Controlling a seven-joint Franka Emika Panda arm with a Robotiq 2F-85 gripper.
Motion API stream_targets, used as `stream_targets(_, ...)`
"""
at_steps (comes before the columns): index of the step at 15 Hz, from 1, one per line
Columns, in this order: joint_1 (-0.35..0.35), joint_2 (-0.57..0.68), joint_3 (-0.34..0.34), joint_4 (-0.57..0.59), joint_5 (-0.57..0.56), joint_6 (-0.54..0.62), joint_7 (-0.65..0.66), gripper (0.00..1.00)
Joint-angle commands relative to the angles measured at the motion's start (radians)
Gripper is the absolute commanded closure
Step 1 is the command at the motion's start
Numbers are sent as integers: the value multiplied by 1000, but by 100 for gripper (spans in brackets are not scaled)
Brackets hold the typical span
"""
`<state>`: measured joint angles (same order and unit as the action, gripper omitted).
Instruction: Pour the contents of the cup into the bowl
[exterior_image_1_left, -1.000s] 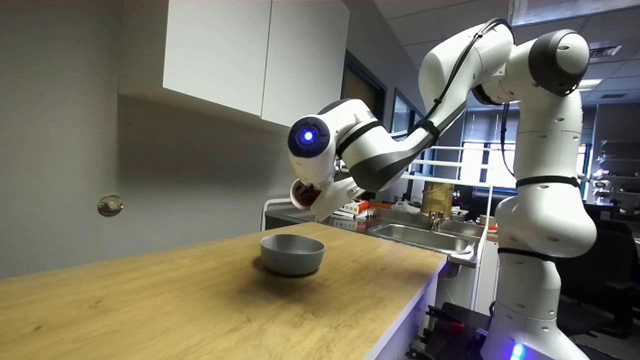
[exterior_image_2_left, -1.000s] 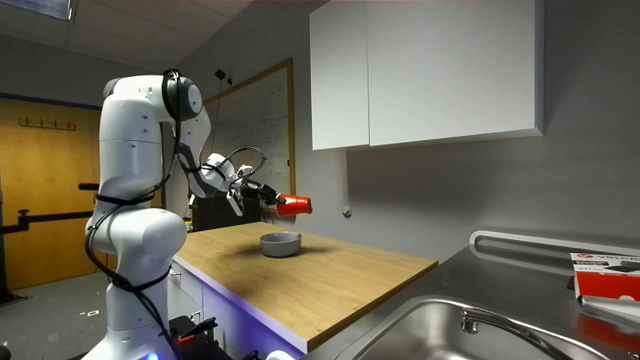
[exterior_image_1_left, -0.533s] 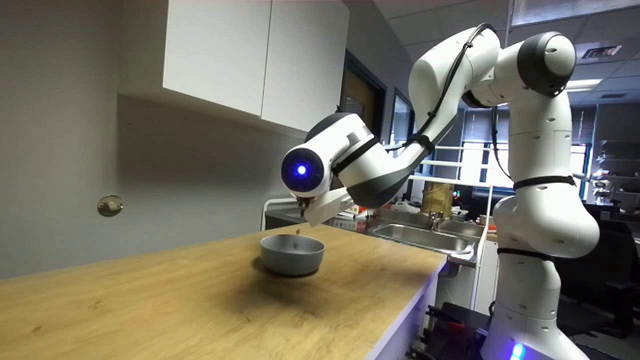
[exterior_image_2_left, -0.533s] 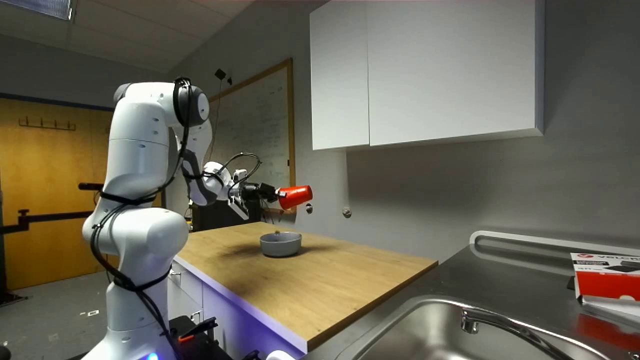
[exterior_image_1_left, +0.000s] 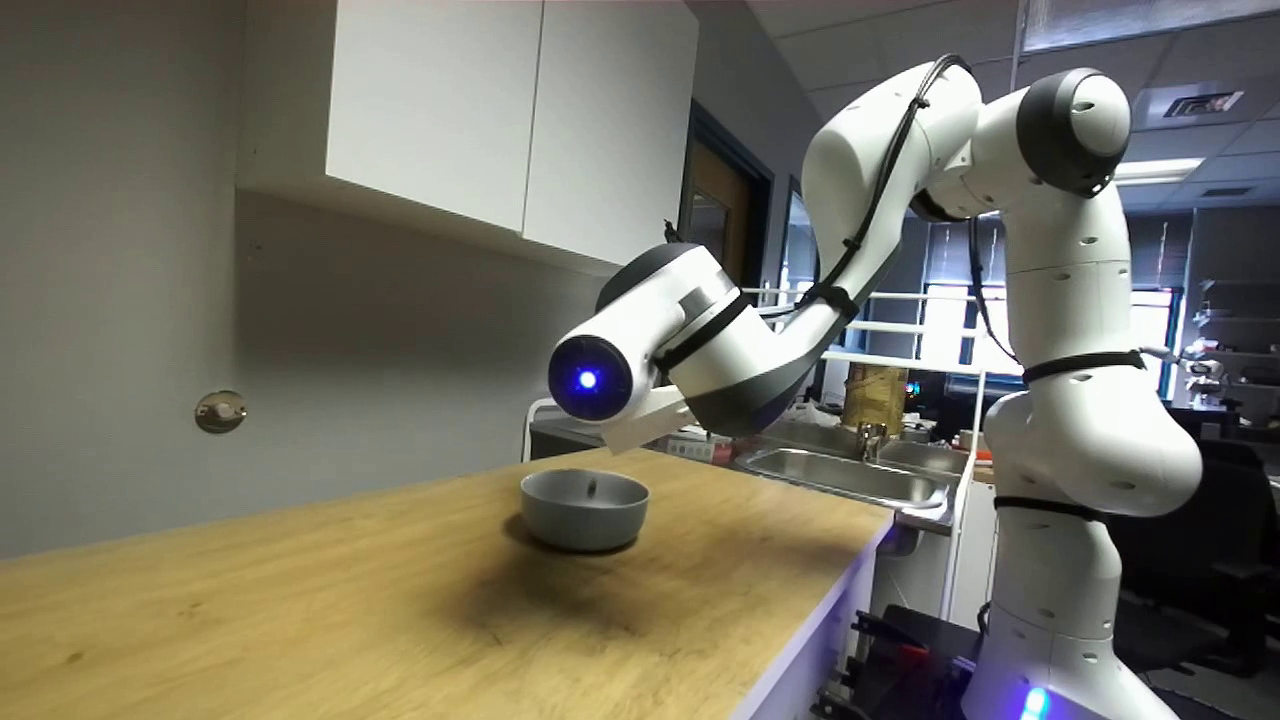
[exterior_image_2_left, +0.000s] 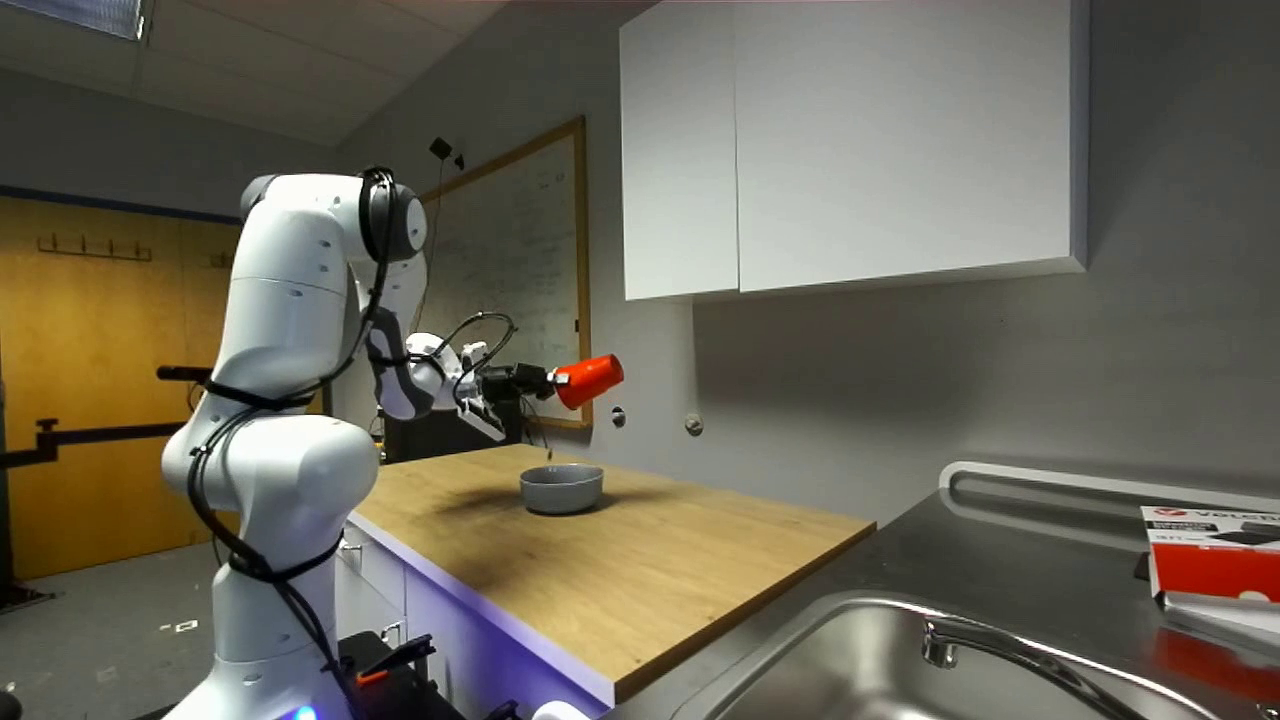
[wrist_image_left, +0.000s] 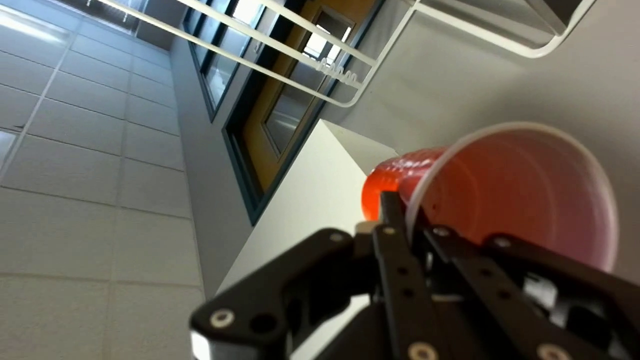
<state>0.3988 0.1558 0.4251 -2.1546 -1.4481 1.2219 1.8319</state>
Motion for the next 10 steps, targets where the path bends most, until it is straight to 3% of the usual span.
stream_targets(1,16,28,-13,33,-47,-59,33,99)
stream_targets(10,11,48,-14,65,-31,-95,15,98)
